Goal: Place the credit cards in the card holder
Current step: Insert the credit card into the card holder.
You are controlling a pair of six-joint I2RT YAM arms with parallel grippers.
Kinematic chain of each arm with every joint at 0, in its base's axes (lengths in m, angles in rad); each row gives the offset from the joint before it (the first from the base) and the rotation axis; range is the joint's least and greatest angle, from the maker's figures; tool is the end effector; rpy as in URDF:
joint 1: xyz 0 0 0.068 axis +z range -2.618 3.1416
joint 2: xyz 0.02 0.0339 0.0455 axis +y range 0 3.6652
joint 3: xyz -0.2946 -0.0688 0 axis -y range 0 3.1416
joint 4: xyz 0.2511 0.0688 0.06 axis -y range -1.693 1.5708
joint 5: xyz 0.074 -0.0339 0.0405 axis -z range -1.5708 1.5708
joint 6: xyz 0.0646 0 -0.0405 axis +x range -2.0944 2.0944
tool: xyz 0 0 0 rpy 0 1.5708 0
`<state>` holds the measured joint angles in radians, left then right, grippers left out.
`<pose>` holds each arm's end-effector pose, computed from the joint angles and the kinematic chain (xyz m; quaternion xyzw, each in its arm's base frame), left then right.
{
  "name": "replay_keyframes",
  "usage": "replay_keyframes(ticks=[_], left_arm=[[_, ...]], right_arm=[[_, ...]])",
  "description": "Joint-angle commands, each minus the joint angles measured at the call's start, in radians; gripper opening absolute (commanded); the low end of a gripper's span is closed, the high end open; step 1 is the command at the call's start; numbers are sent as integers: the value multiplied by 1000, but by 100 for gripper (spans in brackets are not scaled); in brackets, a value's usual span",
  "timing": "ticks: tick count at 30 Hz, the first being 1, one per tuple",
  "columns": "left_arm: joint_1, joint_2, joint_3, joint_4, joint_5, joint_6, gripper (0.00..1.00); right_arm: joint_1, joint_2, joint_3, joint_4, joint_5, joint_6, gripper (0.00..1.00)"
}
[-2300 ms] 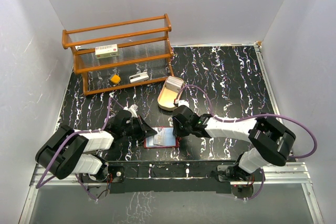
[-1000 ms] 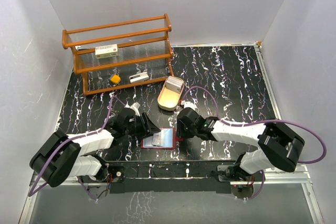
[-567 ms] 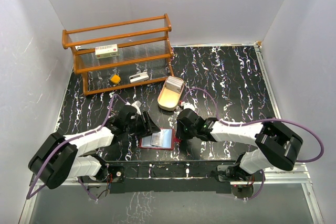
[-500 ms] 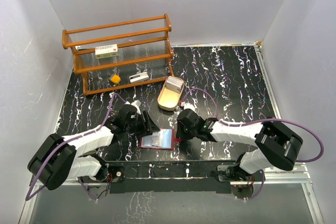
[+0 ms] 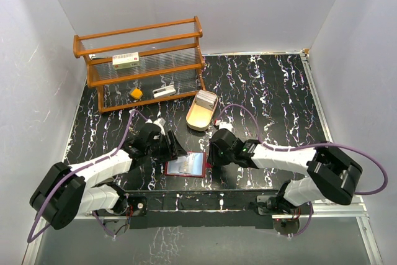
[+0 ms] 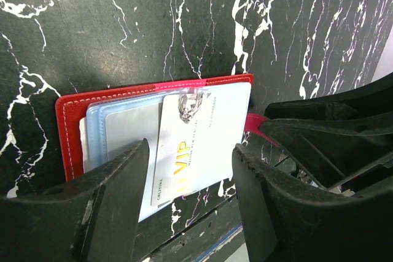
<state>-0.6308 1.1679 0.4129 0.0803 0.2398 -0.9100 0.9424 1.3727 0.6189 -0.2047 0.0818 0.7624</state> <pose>0.1809 -0.1511 0.1707 -0.0732 0.8933 -0.3769 0.2336 0.1605 0.2118 0.1610 -0.0734 0.9500 0.2011 0.2276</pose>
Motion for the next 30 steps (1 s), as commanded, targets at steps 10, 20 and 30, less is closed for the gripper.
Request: replay_keyframes(ticks=[10, 20, 30], left_arm=[[-4, 16, -56, 98, 64, -38, 57], [-15, 38, -88, 189, 93, -90, 57], [-27, 19, -111, 252, 115, -152, 57]], right_arm=[[4, -19, 1, 11, -3, 59, 27], [5, 17, -8, 66, -17, 56, 20], [5, 38, -18, 111, -17, 50, 15]])
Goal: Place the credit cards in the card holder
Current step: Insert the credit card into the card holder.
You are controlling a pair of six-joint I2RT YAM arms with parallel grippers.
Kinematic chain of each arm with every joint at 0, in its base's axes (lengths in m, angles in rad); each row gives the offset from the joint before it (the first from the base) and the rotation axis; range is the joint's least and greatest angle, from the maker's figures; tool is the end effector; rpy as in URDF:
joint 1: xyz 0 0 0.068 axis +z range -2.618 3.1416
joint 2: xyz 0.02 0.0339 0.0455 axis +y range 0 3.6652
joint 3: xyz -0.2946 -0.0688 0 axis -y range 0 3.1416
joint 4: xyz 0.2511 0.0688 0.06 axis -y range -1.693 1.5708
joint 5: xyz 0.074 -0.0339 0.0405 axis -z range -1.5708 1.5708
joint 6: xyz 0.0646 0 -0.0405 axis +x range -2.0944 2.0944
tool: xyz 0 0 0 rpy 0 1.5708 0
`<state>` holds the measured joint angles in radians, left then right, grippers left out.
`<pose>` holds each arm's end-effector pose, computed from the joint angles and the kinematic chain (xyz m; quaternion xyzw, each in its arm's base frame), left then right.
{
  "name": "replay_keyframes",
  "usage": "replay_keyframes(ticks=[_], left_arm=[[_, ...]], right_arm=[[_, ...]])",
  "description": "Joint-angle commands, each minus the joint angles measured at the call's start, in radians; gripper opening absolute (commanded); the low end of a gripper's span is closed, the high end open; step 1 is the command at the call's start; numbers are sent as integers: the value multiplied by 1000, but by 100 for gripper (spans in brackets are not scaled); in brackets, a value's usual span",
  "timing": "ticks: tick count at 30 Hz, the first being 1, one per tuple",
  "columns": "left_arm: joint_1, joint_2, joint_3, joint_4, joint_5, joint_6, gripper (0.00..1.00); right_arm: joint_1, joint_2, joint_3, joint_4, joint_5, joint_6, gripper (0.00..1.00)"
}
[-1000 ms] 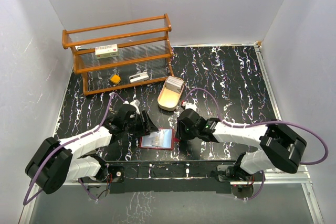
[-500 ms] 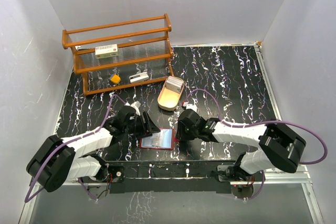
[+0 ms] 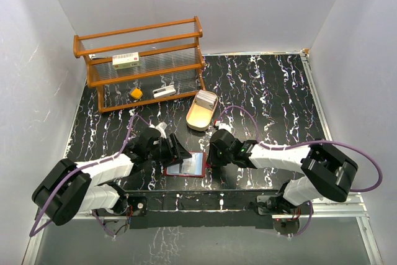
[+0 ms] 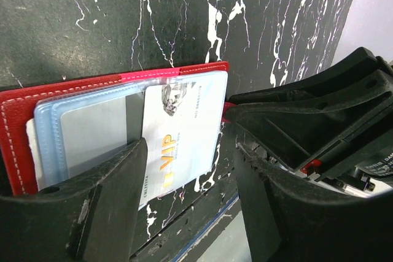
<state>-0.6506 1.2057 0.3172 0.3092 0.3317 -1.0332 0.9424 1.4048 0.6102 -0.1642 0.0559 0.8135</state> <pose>0.1725 -0.1577 0.1577 -0.0879 0.8666 -0.4467 0.2042 0.1614 0.2160 0.1535 -0.0530 0.9517 0.2147 0.2128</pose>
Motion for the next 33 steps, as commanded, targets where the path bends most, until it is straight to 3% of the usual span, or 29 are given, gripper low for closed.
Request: replay_keyframes(ticks=[1, 7, 10, 27, 33], left_arm=[[-7, -32, -16, 17, 22, -31, 57], [-9, -144, 38, -234, -125, 33, 57], [-11, -193, 37, -260, -161, 50, 59], [-20, 45, -19, 61, 18, -31, 59], [-25, 60, 9, 81, 41, -45, 59]], right_arm=[[6, 6, -11, 71, 9, -1, 14], [5, -13, -28, 67, 23, -1, 13], [5, -12, -32, 72, 23, -1, 13], [6, 0, -43, 100, 30, -12, 13], [5, 11, -37, 115, 33, -16, 12]])
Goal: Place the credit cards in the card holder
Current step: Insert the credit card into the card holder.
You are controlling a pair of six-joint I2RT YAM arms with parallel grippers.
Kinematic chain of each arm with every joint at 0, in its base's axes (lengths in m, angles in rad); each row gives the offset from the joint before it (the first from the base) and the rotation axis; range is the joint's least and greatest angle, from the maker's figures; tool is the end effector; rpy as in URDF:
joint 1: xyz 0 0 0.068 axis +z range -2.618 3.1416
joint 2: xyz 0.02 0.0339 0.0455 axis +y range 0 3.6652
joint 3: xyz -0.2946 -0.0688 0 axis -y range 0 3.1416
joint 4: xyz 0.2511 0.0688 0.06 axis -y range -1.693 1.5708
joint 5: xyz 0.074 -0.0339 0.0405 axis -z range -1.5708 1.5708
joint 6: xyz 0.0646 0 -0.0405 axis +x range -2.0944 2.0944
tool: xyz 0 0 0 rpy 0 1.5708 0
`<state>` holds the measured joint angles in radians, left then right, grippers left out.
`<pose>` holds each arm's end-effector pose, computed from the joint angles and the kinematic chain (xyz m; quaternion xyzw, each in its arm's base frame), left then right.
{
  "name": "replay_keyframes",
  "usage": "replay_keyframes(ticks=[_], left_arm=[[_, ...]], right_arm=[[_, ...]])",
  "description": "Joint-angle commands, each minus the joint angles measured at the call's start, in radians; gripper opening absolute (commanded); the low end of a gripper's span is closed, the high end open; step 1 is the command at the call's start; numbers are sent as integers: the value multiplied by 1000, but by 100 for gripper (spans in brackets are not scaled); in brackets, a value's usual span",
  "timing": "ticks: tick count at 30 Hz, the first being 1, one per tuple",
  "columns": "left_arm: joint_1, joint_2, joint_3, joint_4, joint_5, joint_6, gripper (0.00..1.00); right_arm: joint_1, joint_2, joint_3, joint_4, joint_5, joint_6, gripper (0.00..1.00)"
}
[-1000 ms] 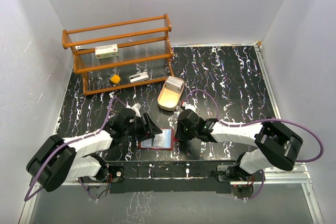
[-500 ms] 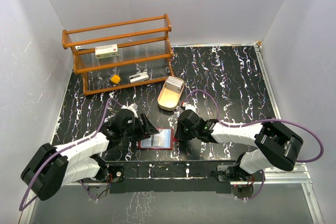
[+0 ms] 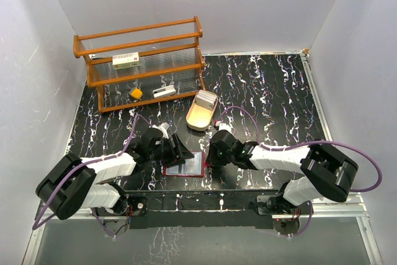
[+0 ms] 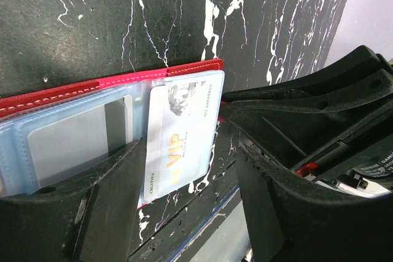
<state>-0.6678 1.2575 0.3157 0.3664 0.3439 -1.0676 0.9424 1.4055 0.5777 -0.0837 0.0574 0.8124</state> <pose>0.1738 -0.1648 0.1527 -0.0918 0.8647 -0.4560 0.1894 0.1620 0.2166 0.1503 -0.0522 0.9444 0.2315 0.2277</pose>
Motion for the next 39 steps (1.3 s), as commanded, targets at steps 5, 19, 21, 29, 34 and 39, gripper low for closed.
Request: replay_keyframes(ticks=[5, 19, 21, 29, 34, 39], left_arm=[[-9, 16, 8, 64, 44, -34, 59], [-15, -49, 1, 31, 12, -52, 59], [-15, -82, 13, -37, -14, -36, 59], [-12, -177, 104, -359, -131, 56, 60], [3, -197, 148, -475, -163, 113, 60], [65, -225, 106, -437, -103, 110, 61]], right_arm=[[6, 30, 5, 42, 32, -21, 12], [6, -11, 47, -19, 92, -60, 20], [5, -31, 58, -45, 107, -70, 24], [6, -99, 93, -122, 129, -74, 31], [4, -133, 112, -91, 62, -39, 28], [8, -117, 134, -7, -8, -5, 25]])
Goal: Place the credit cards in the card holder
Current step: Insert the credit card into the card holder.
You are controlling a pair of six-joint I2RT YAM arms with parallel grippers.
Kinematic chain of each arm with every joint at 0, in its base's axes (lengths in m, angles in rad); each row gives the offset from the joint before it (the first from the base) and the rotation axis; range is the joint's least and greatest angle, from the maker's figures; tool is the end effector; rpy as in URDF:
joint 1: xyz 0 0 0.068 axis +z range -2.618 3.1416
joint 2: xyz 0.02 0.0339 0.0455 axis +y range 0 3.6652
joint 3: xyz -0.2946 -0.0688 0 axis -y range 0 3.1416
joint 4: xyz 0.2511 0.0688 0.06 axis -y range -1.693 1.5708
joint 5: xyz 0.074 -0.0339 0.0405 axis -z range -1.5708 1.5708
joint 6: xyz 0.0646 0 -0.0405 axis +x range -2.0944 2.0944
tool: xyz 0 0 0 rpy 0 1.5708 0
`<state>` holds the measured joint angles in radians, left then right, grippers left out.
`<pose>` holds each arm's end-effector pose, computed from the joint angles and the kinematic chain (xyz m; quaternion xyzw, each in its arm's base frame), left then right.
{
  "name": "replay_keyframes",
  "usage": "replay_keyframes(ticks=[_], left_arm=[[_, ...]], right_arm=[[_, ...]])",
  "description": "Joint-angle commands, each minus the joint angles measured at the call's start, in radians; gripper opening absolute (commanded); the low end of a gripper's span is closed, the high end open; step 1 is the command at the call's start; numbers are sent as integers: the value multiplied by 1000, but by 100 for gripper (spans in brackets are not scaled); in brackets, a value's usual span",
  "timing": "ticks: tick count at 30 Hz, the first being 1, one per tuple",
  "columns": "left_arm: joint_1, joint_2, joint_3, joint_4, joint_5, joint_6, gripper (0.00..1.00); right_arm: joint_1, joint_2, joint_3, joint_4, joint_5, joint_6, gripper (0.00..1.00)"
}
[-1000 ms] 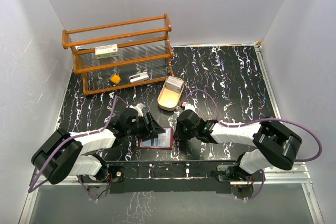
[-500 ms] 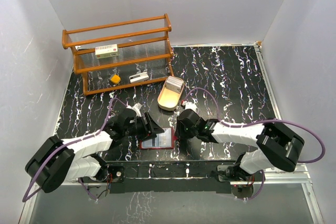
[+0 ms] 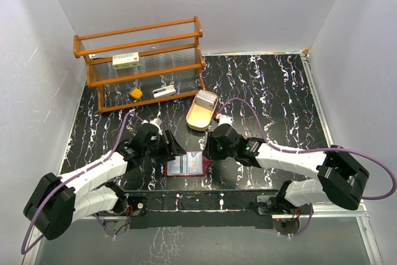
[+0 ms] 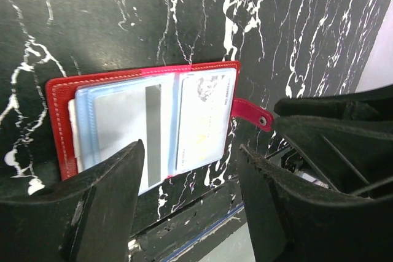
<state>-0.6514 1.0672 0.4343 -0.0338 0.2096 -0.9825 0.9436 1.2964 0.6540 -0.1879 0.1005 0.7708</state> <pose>0.1697 -0.1463 0.1865 -0.1024 0.8899 -0.3811 0.2287 0.1640 0.2152 0.1926 -0.0622 0.9292 0.2426 0.2719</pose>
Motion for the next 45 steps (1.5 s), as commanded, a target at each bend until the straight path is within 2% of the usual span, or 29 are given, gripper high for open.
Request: replay_keyframes(ticks=[1, 5, 13, 22, 31, 40, 45], left_arm=[[71, -39, -25, -21, 72, 19, 60], [178, -69, -86, 43, 191, 1, 60], [275, -99, -166, 155, 309, -25, 61], [288, -119, -177, 137, 299, -16, 61], [288, -108, -164, 95, 280, 8, 62], [287, -71, -172, 152, 310, -4, 62], [287, -42, -152, 141, 315, 26, 63]], right_arm=[[8, 8, 66, 108, -58, 42, 25], [20, 81, 101, 157, -104, 66, 24], [60, 230, 192, 191, -161, 76, 21], [69, 353, 268, 141, -163, 77, 16], [77, 403, 273, 130, -131, 76, 13], [81, 470, 279, 64, -114, 69, 3], [82, 486, 273, 62, -112, 67, 1]])
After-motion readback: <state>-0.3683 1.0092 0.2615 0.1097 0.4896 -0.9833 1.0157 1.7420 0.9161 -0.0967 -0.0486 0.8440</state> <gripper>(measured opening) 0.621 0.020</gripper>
